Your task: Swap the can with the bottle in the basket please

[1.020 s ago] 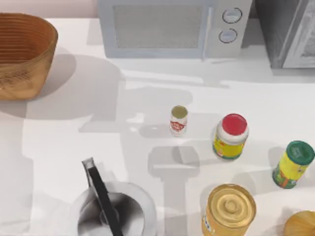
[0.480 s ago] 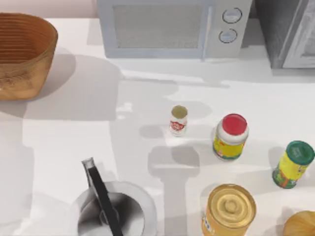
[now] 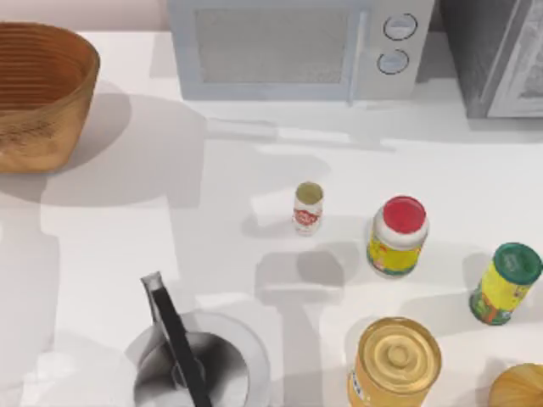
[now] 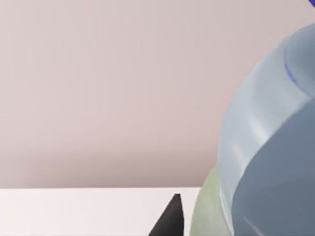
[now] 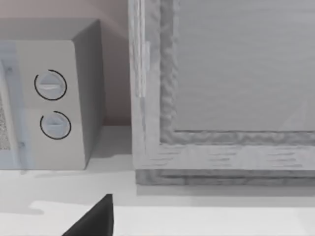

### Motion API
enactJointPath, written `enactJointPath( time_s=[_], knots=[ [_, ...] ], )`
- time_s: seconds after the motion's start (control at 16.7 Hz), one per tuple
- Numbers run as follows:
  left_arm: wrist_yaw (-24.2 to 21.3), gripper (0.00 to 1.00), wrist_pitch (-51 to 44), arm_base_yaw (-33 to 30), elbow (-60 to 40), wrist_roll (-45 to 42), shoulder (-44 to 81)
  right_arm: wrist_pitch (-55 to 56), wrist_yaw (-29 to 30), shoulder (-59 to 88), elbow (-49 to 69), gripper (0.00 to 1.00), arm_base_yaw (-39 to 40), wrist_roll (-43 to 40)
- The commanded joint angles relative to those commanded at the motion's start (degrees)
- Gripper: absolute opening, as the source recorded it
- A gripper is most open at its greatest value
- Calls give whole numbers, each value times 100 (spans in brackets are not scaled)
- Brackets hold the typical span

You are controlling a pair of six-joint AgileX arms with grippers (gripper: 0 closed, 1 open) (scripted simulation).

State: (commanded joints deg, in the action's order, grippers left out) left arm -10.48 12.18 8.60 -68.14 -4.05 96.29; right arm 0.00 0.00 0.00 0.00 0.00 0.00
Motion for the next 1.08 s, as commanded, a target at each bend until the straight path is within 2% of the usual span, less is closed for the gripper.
enactJointPath(
  time_s=[0.78,1.08],
  knots=[
    [0,98,0,0,0,0,0,0,0,0,0,100,0,0],
    [0,100,0,0,0,0,0,0,0,0,0,100,0,0]
  ],
)
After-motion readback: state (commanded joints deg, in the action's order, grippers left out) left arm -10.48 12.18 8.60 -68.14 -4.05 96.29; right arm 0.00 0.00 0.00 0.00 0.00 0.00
